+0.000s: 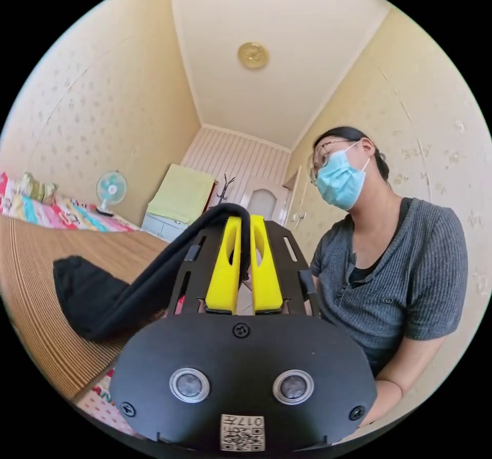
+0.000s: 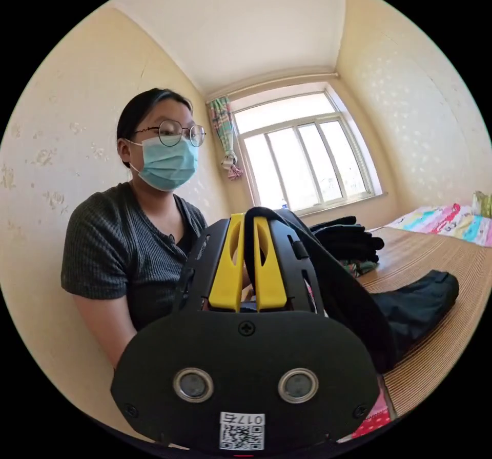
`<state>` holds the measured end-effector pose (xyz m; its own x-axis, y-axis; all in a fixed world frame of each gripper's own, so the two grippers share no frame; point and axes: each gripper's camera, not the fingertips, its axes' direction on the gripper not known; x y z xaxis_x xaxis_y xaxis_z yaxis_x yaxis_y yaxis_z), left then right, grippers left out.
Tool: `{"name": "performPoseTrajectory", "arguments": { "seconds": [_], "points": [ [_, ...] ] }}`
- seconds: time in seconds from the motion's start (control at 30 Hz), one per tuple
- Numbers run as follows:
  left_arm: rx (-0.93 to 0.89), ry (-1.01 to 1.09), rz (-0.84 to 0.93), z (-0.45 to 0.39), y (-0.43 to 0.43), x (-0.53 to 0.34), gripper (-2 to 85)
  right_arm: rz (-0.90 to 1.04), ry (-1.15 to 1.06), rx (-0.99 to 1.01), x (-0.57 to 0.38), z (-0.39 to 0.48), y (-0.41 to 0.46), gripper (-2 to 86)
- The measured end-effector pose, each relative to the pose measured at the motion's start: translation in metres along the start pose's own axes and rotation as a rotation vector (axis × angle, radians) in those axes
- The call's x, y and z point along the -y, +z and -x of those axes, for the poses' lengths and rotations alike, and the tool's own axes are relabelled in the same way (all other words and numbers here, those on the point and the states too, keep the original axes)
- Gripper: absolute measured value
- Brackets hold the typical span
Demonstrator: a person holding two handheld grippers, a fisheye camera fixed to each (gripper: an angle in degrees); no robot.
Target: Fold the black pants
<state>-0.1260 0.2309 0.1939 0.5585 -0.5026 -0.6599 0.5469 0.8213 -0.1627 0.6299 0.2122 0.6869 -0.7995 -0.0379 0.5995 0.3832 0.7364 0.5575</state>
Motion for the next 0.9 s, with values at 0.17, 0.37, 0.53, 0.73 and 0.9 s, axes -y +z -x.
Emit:
{"name": "performPoseTrajectory", "arguments": {
  "seconds": [0.17,0.37,0.53,0.73,0.9],
  "points": [
    [0.002,0.054,-0.090,-0.040,0.012,0.061,1.3,0.043,-0.117,-0.074,0.095,0.037,0.013,2.0],
    [-0.058,0.187,-0.157,-0.109,0.034,0.145,1.0,0.011,-0.281,-0.074,0.193,0.094,0.035,2.0],
    [0.048,0.222,-0.203,-0.149,0.047,0.193,0.9,0.025,-0.315,-0.213,0.246,0.122,0.055,2.0],
    [0.334,-0.039,-0.171,-0.056,0.050,0.178,1.2,0.096,-0.029,-0.465,0.255,0.022,0.063,1.9],
    [0.436,-0.311,-0.094,0.086,0.048,0.161,0.8,0.064,0.390,-0.626,0.222,-0.138,0.048,2.0]
  ]
}}
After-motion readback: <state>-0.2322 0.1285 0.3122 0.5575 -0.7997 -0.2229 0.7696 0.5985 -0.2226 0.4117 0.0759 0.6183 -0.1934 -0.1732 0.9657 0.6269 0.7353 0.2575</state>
